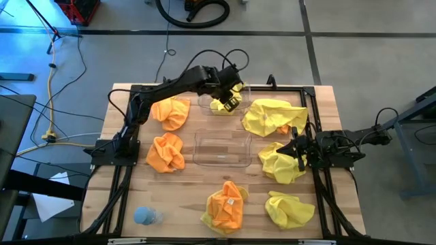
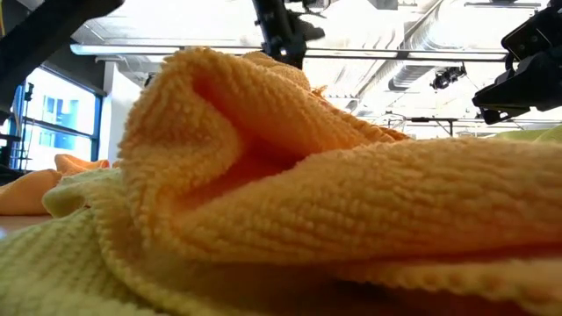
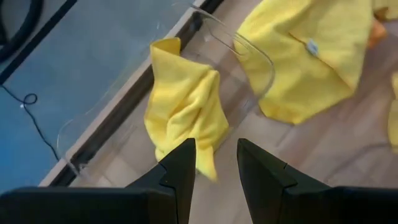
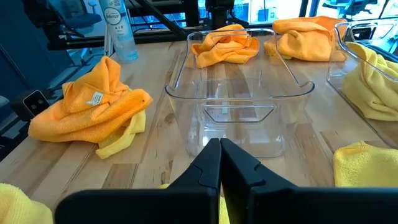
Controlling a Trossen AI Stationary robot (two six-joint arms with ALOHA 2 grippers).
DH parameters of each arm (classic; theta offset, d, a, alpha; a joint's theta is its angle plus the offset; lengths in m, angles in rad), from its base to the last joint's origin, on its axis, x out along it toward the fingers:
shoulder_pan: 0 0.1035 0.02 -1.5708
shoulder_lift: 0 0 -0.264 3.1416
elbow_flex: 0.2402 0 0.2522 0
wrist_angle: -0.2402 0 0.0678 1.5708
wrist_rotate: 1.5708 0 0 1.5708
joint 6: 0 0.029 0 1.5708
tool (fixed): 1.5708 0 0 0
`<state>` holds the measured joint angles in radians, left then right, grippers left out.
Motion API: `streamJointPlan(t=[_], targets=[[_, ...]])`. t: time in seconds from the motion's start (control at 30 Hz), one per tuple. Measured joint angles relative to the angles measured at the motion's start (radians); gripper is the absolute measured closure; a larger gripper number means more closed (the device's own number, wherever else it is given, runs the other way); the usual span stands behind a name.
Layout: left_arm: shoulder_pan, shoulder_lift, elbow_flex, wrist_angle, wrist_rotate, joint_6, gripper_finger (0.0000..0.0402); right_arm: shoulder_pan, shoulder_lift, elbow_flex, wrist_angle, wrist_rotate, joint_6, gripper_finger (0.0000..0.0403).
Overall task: Sort microfiber towel by color & place in baskets
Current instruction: Put the orange microfiber towel into the bottom transparent bin
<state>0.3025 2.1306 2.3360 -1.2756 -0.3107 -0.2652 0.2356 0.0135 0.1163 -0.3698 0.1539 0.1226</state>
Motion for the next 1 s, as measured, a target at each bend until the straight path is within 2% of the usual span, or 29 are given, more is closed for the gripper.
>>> streamJointPlan(t=[0.47, 0.8, 1.0], targets=[[-0.105, -0.026, 0.0, -0.196, -0.148, -0.031, 0.0296, 0.0, 0.0, 0.0, 0.0, 0.0, 0.0, 0.0402], [-0.144, -0.026, -0.001, -0.242, -0.164, -0.047, 0.0297, 0.0, 0.0, 0.0, 0.0, 0.0, 0.0, 0.0402], [-0.186, -0.029, -0.025, -0.292, -0.269, -0.081, 0.0312, 0.0, 0.0, 0.0, 0.0, 0.0, 0.0, 0.0402]])
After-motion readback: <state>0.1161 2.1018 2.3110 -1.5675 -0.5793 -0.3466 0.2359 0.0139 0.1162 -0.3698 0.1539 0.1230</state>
